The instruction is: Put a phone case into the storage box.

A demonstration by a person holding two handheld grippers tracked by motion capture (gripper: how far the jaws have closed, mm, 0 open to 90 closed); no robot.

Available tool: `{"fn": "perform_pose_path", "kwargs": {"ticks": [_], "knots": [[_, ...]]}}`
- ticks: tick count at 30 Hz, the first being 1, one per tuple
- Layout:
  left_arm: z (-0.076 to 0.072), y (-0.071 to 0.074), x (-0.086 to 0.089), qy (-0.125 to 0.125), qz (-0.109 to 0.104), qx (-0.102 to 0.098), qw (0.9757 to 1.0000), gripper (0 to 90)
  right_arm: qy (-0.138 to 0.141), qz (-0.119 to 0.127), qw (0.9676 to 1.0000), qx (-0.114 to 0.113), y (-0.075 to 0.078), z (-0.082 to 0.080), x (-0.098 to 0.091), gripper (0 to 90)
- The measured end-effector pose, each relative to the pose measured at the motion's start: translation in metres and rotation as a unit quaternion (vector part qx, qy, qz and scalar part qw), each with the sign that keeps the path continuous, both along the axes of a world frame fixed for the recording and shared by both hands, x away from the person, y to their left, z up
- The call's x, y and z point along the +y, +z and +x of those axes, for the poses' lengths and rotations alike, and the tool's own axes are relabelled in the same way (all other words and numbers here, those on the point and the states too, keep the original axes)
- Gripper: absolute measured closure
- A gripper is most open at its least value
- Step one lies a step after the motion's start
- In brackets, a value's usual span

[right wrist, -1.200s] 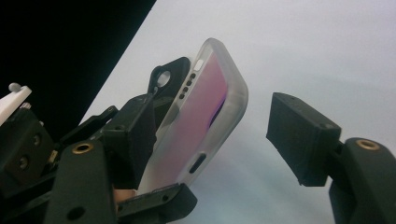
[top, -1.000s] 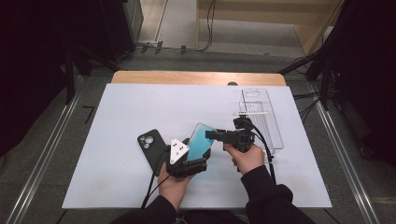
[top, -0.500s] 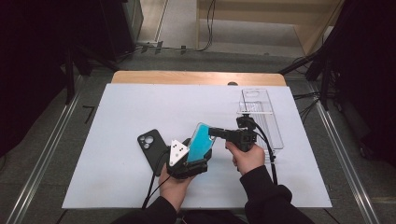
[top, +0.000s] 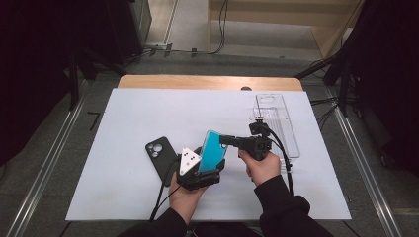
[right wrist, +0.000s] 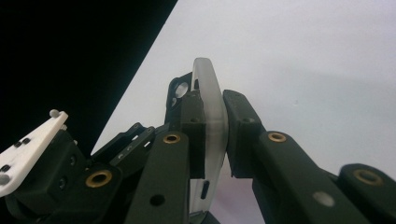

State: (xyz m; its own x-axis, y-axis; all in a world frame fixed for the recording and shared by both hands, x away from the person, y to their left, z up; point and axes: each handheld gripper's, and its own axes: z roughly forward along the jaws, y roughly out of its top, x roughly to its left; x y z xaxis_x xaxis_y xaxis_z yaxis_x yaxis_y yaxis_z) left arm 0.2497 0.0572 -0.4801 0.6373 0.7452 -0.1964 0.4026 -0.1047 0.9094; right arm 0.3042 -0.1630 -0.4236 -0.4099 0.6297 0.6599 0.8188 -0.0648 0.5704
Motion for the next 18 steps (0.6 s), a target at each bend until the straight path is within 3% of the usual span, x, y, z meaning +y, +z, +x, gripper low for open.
{"fn": "perform_pose_path", "kwargs": {"ticks": [2, 4, 11, 18], "knots": [[0.002, 0.001, 0.0, 0.0, -0.005, 0.015, 0.9999, 13.1, 0.001, -0.007, 1.0, -0.005, 0.001, 0.0, 0.0, 77.5], [0.004, 0.003, -0.002, 0.0, 0.015, 0.027, 0.9995, 4.4, 0.003, -0.02, 0.9998, -0.007, 0.002, -0.001, 0.0, 77.5], [0.005, 0.012, 0.001, -0.016, 0.017, 0.056, 0.9982, 4.4, -0.001, -0.054, 0.9979, -0.035, 0.007, -0.003, 0.002, 77.5], [0.009, 0.024, 0.006, -0.044, 0.027, 0.098, 0.9938, 7.5, -0.011, -0.084, 0.9944, -0.063, 0.011, -0.005, -0.001, 77.5]]}}
